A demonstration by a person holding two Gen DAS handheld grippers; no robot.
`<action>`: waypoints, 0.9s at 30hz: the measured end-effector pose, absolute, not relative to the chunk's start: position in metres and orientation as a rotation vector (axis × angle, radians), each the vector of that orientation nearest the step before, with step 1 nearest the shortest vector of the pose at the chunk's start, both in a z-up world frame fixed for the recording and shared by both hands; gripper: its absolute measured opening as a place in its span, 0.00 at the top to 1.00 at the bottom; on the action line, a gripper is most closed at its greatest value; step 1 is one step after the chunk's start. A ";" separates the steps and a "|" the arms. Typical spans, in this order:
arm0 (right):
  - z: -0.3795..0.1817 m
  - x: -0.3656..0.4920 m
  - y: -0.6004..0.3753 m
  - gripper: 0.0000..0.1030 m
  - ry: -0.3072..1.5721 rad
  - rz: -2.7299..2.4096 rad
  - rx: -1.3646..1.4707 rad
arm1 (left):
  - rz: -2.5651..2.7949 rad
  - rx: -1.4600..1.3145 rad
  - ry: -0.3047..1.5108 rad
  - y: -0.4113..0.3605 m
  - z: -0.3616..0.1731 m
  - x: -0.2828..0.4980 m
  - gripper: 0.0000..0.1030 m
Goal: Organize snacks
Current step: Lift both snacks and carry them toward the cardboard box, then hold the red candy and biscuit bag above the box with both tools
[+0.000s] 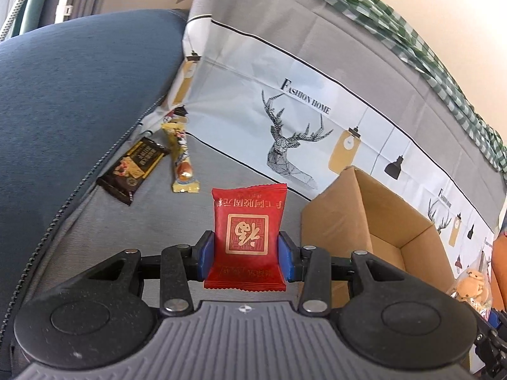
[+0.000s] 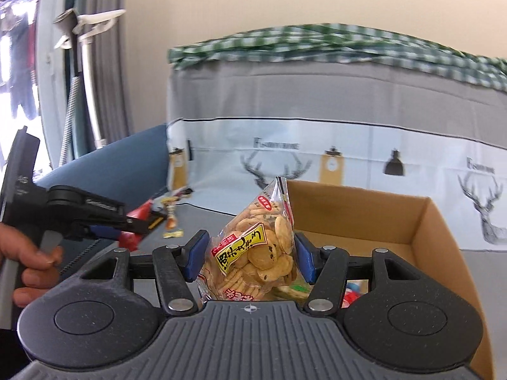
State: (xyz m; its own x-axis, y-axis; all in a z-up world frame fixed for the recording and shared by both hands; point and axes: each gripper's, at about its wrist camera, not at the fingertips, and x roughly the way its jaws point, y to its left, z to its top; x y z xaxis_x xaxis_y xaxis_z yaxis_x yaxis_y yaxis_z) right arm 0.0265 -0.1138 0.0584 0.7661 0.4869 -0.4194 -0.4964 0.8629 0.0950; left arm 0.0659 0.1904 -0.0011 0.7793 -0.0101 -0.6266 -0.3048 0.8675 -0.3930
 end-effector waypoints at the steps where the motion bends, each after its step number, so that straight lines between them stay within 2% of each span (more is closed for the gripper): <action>1: 0.057 0.029 -0.118 0.42 0.455 0.525 -0.016 | 0.164 -0.498 0.664 0.188 -0.001 0.067 0.55; 27: 0.049 0.034 -0.160 0.42 0.451 0.447 0.012 | 0.074 -0.406 0.598 0.139 0.008 0.076 0.55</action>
State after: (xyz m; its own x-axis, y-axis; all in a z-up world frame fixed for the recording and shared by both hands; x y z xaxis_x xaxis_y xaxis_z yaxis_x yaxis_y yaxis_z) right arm 0.0337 -0.1600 0.0491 0.8048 0.4204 -0.4190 -0.4152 0.9032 0.1087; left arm 0.0758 0.1391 0.0076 0.8261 -0.0488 -0.5614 -0.1837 0.9185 -0.3502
